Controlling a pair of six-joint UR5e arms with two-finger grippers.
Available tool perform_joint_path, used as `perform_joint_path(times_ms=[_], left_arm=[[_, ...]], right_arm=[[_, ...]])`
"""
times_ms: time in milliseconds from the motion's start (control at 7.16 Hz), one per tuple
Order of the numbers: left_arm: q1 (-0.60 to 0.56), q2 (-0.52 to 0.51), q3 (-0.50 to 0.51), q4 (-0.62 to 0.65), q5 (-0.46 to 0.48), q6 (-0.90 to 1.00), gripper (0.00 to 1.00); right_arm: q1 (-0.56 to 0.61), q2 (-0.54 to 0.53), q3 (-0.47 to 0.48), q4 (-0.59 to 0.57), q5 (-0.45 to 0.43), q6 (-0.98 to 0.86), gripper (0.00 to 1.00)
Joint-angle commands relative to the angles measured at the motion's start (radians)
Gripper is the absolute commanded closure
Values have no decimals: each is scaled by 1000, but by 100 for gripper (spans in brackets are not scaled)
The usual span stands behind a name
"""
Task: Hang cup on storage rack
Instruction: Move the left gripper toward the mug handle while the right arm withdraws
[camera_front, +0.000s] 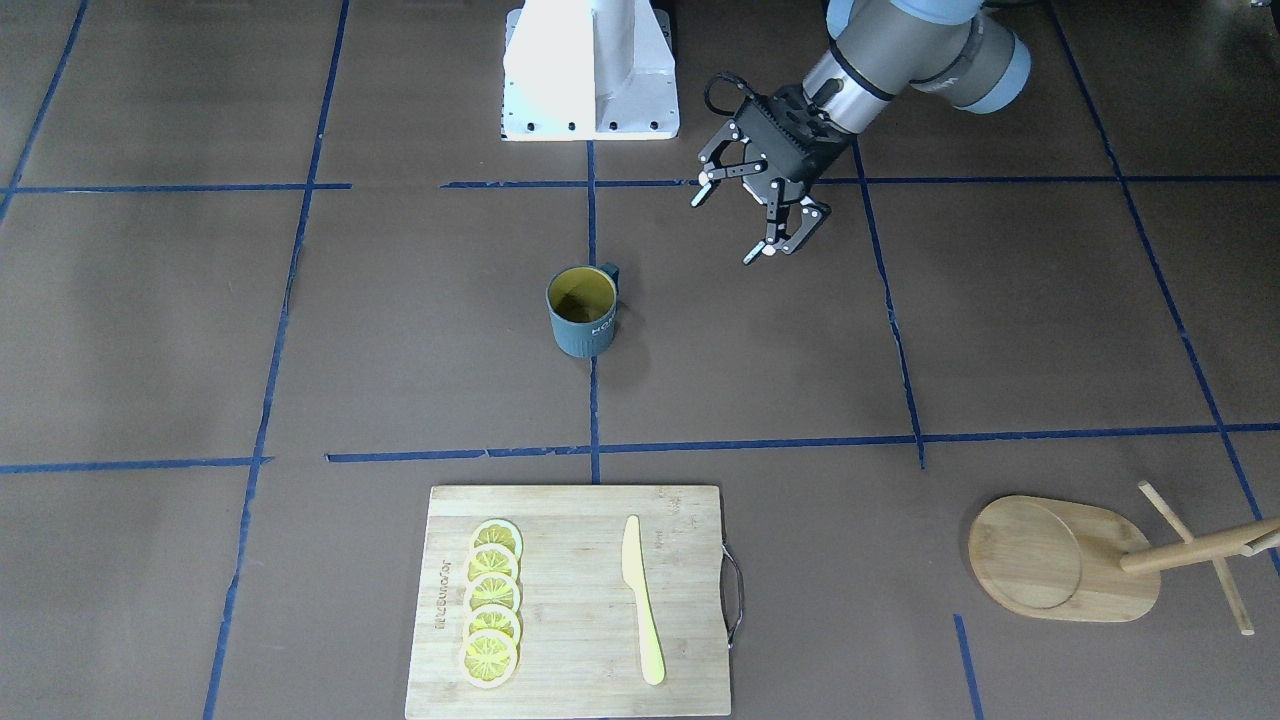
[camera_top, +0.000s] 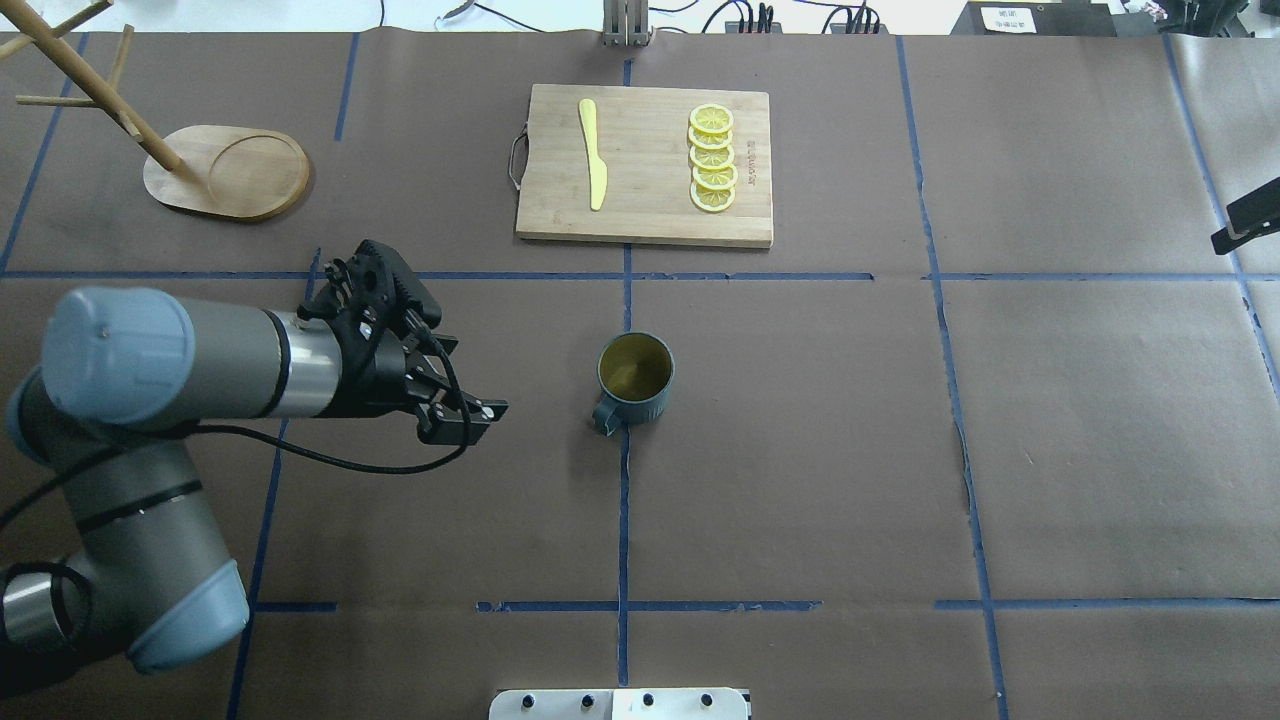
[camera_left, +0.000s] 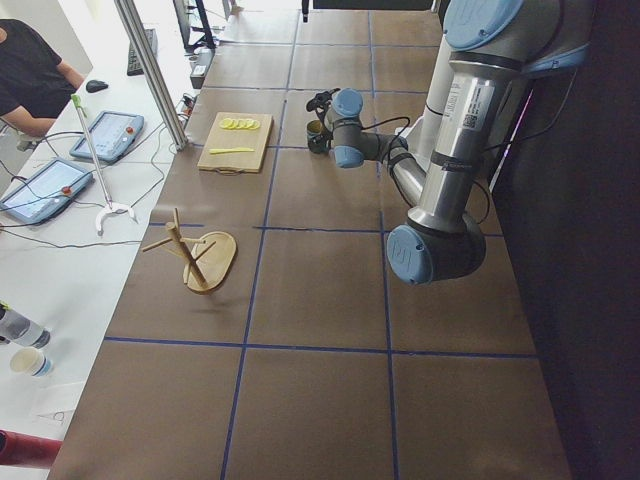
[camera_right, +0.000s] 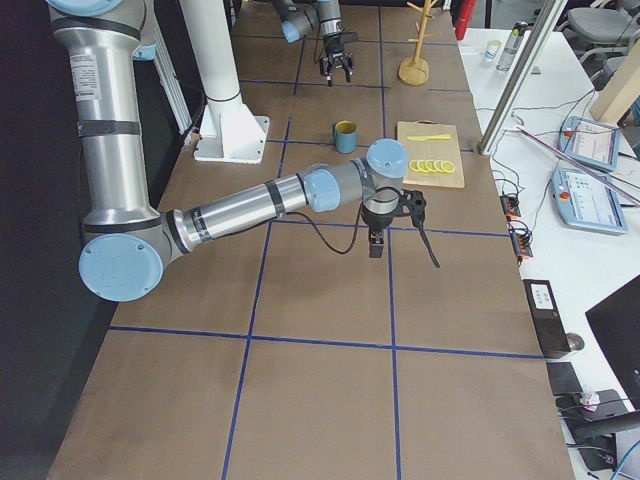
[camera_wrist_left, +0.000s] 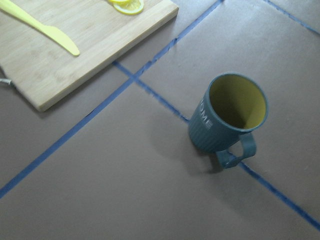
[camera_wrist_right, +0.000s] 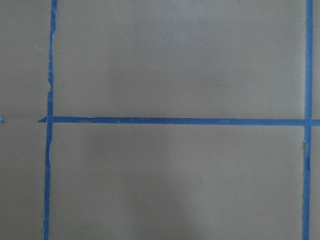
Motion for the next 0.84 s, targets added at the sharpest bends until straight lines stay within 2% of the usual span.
perform_joint_path(times_ms=[0,140,279,559,698], left_arm=[[165,-12,56,-135,315,-37,4],[238,-50,109,-140,476,-49,4],[301,-85,153,-149,595,-128,4],[337,-92,243,-259,614,-176,5],[337,-137,309,-293,634,-176,7]], right_arm=[[24,-25,-4,3,-1,-34,0],[24,-25,-9,3,-1,-37,0],[24,-24,-7,3,-1,-37,0],[24,-25,-7,3,-1,-37,0],[24,-25,-7,3,-1,-37,0]])
